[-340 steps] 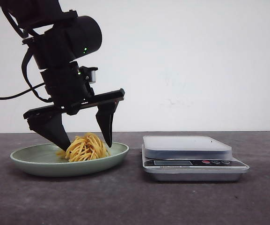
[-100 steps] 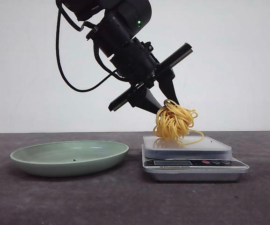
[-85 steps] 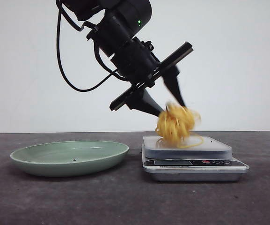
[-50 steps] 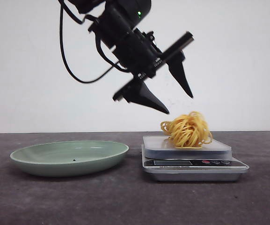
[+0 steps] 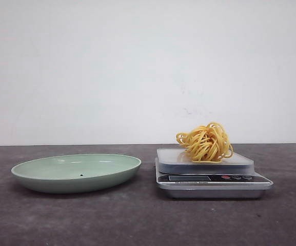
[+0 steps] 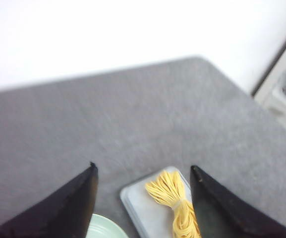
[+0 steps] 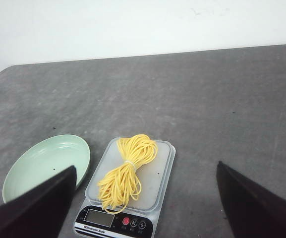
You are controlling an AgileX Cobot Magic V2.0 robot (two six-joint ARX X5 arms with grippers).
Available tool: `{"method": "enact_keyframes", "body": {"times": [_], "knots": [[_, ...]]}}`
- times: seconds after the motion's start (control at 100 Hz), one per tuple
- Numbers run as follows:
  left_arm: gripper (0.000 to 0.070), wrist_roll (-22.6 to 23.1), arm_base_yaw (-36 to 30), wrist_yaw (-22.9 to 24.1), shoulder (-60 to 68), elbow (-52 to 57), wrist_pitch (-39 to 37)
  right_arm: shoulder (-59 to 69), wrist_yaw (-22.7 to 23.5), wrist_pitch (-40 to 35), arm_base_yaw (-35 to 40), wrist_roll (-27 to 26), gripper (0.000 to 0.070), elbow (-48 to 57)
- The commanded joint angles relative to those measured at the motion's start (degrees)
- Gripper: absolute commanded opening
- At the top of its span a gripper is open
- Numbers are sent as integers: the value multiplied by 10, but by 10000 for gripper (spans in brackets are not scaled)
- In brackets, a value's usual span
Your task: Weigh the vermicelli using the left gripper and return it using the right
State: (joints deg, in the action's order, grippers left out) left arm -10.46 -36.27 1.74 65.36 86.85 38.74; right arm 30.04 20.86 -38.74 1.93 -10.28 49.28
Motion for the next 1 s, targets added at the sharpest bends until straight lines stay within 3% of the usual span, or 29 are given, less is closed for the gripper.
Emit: {"method": "enact_keyframes", "body": {"times": [0.0, 0.17, 0.35, 0.48, 0.71, 0.99], "knots": [[352, 19, -4, 8, -50, 10, 12, 1, 2, 5, 2, 7, 559, 11], [348, 18, -5, 37, -182, 10, 102, 1, 22, 1, 2, 13, 558, 11], [349, -15, -4, 120, -304, 4, 231, 1, 31, 2, 2, 15, 558, 11], [349, -41, -4, 162, -382, -17, 278, 1, 31, 1, 3, 17, 558, 11], [349, -89, 7, 182, -493, -107, 341, 2, 32, 2, 3, 20, 558, 11], [348, -125, 30, 158, -586, -254, 327, 2, 38, 5, 11, 19, 558, 11]]}}
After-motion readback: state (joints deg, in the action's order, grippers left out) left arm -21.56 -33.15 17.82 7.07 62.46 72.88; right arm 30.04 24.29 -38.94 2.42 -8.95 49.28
